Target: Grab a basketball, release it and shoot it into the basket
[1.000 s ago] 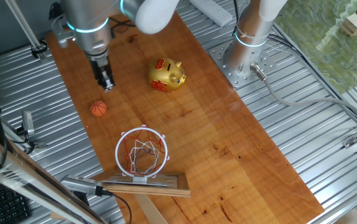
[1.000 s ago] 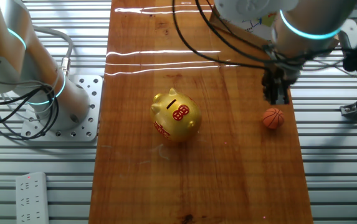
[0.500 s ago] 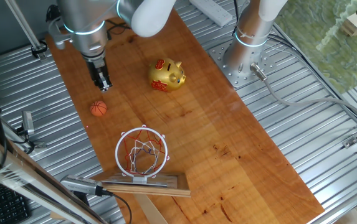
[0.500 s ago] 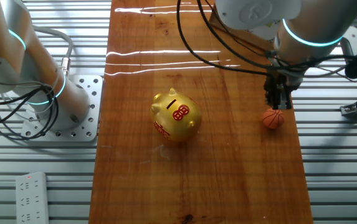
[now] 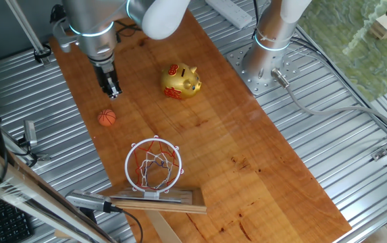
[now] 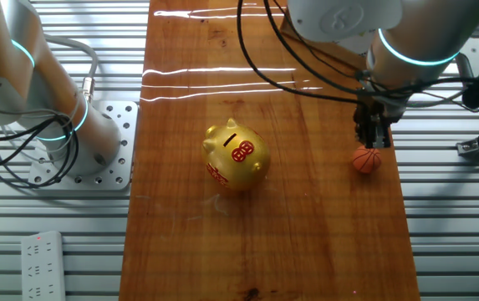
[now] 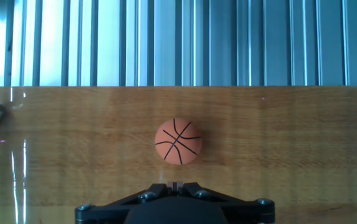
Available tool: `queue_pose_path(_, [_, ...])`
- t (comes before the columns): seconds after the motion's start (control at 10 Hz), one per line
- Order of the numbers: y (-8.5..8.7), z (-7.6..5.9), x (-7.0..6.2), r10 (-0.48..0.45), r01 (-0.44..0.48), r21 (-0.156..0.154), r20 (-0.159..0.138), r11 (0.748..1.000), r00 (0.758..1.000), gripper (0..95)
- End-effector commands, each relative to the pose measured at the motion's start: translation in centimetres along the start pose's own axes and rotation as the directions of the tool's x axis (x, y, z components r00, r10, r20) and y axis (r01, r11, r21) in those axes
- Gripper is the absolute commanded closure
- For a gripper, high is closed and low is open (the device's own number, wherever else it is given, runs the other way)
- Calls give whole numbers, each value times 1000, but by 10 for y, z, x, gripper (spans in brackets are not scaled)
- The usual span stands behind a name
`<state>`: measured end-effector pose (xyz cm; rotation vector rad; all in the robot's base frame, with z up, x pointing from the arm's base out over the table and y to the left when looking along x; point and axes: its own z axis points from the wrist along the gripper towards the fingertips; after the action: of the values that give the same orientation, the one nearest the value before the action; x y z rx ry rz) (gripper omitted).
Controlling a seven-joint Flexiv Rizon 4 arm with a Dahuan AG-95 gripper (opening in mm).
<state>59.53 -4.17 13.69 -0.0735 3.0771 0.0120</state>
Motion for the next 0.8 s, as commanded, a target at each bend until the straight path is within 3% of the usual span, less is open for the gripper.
queue_pose_path(0.1, [0, 0, 0, -26, 26, -13, 0, 1000, 1000, 950])
queue_pose_path(0.3, [0, 0, 0, 36, -36, -15, 3, 999, 999, 950])
queue_pose_path(0.6, [0, 0, 0, 38, -38, -9, 8, 999, 999, 950])
queue_pose_path(0.7, [0, 1, -6, 26, -26, -7, 11, 1000, 1000, 950])
queue_pose_path(0.8, [0, 3, -20, 16, -15, -7, 11, 1000, 1000, 950])
